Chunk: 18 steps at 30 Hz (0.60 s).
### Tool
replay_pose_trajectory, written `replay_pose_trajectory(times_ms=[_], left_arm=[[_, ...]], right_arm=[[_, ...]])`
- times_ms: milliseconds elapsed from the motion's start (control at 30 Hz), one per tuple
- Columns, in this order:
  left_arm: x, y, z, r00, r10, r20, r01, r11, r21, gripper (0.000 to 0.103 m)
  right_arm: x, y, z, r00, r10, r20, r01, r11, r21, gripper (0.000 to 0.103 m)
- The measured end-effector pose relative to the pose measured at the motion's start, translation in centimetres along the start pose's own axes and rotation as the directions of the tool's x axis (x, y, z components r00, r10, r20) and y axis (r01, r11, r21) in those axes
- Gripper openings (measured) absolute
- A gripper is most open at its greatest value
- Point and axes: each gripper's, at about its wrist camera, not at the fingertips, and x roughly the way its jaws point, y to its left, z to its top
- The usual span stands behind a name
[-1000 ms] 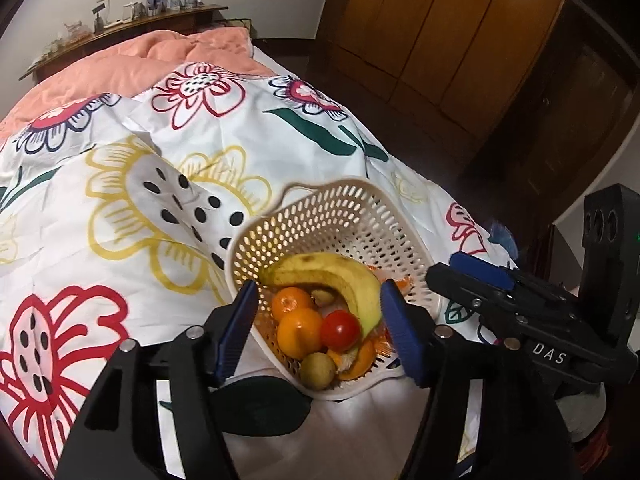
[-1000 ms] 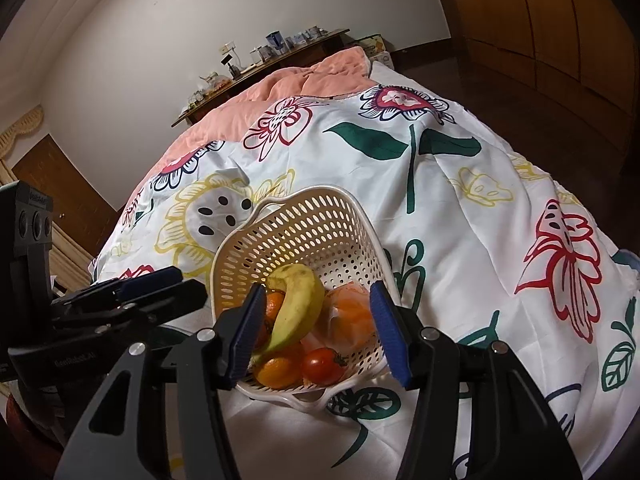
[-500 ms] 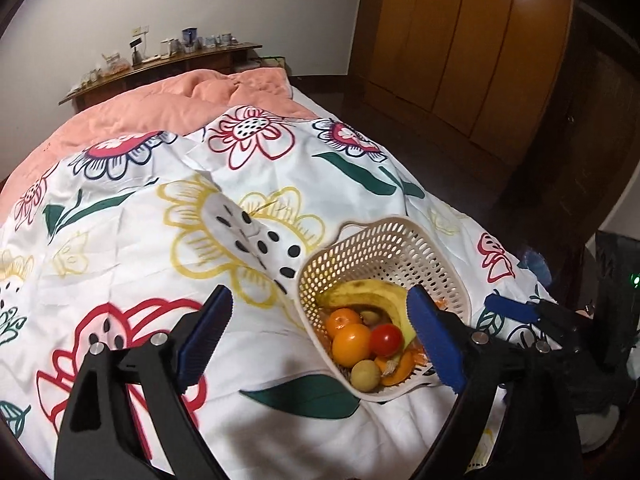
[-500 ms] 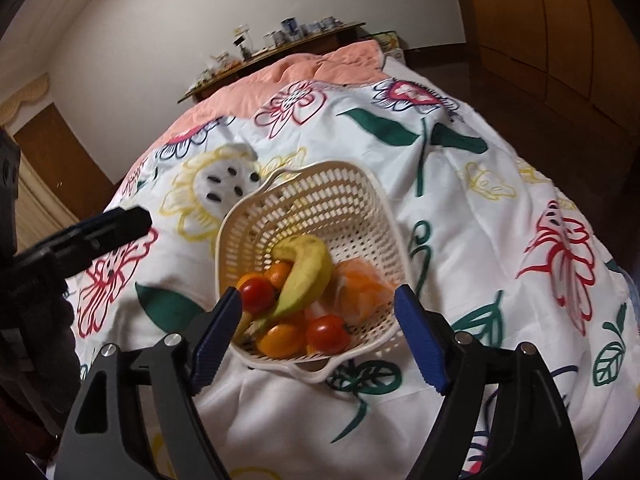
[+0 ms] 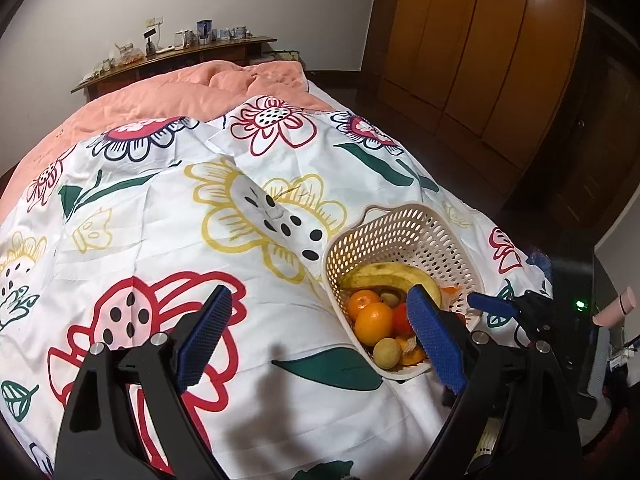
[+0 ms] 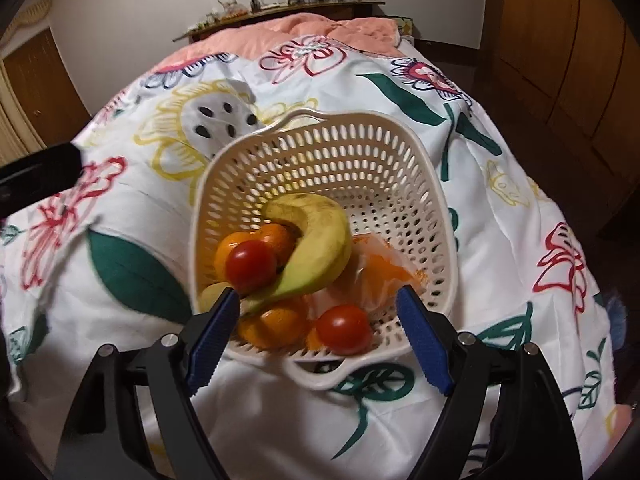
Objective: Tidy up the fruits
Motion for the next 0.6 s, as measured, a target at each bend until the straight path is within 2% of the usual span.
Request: replay_pose_trajectory(times_ms=[167,300,433,500,600], left_arm=[[0.0,0.4,-0.4,1.000,0.007,-0.006,-0.007,1.000,-0.010,0.090],[-0.1,0.1,-0.8,0.999,0.051,0.005,-0.051,0.998,0.023,0.090],[-0.3,-0.3,-1.2,0.996,0.085,0.007,-0.085,0.995,0.057,0.090],[-0.5,-0.4,-1.3,0.997,0.079,0.009,-0.080,0.995,0.061,0.095],[-0.7,-0.9,-1.4,0.998,0.068,0.013,-0.069,0.995,0.079,0.096]], right_arm=[[0.0,-1.6,0.7,0.999,-0.037,0.030,0.035,0.997,0.066,0.081],[-1.1,-3.3,0.6,0.998,-0.015,0.061,0.007,0.991,0.131,0.080],[-2.9,-4.2,-0.1,0.995,-0.023,0.099,0.010,0.991,0.130,0.081],[-3.8,-4.7,-0.4,0.994,-0.030,0.109,0.016,0.992,0.128,0.081],[-4.9,-4.7,-0.8,0.993,-0.036,0.114,0.024,0.994,0.106,0.081]])
